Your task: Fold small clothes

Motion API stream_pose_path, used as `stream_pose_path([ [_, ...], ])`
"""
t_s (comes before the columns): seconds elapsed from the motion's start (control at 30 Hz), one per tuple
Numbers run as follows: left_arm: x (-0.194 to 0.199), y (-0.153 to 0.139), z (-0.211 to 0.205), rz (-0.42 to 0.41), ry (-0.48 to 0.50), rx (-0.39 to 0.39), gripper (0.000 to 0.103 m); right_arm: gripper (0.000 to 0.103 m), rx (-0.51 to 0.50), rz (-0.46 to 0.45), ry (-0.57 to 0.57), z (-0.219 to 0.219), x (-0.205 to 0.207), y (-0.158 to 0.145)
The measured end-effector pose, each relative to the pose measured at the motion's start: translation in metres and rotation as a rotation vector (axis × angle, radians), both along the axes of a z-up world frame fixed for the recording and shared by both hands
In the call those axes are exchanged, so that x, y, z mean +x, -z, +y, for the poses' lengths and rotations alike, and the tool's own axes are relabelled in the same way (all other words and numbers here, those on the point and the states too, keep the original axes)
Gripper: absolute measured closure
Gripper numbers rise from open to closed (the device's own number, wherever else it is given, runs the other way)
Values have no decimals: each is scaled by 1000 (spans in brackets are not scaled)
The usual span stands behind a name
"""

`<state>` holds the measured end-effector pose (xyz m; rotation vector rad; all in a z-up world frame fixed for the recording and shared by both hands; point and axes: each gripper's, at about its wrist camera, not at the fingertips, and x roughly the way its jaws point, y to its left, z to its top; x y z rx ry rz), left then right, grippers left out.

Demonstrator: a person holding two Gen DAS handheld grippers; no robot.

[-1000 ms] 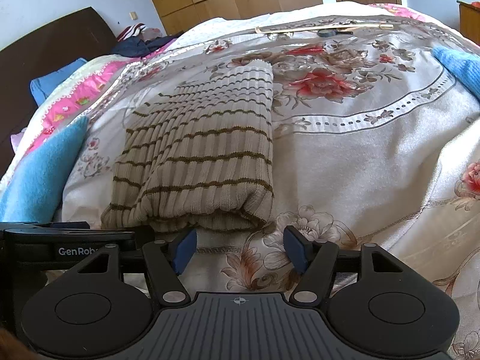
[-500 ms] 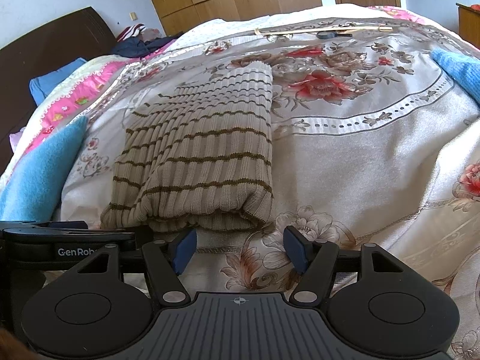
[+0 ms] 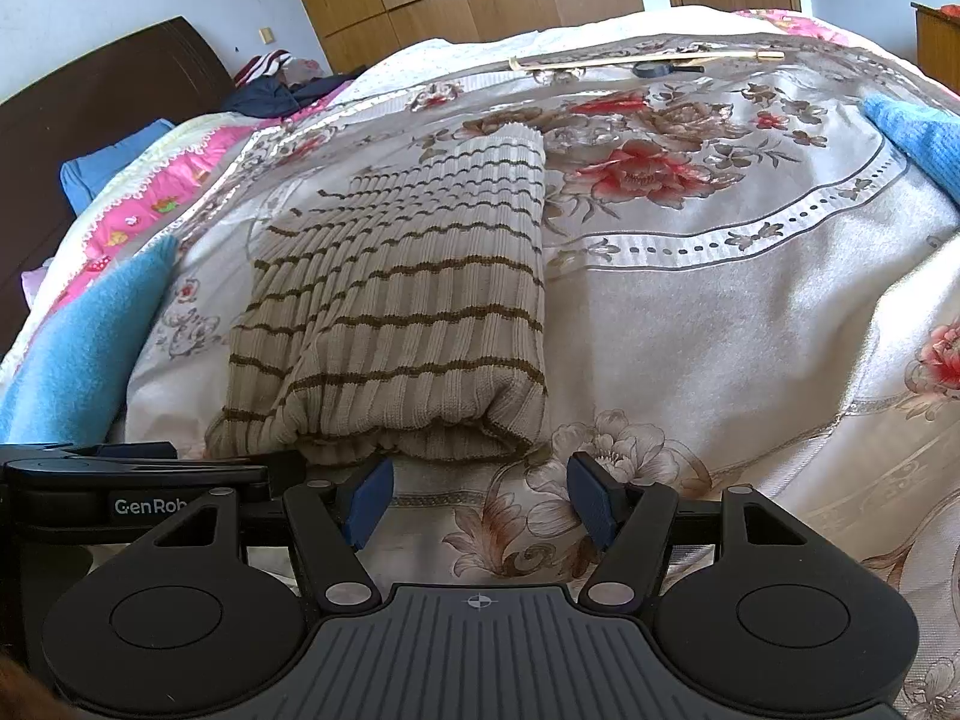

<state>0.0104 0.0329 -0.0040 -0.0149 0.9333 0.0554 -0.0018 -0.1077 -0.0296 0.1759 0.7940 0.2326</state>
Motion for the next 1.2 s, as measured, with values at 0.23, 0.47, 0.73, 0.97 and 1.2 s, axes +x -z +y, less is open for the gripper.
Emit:
stream_pose_path([
  [0.23, 0, 1, 0, 2, -1, -2, 0, 38, 0, 0, 0, 0, 0, 0],
  [0.47, 0, 0, 1, -2, -1, 0, 0, 38, 1, 0, 0, 0, 0, 0],
  [0.73, 0, -1, 2, -11, -7, -1, 0, 37, 3, 1, -1, 1, 0, 0],
  [0.97, -1, -1, 2, -12, -7, -1, 0, 37, 3, 0, -1, 1, 0, 0],
  [1.2, -1, -2, 2, -11, -7, -2, 0, 37, 3, 1, 0, 1, 0, 0],
])
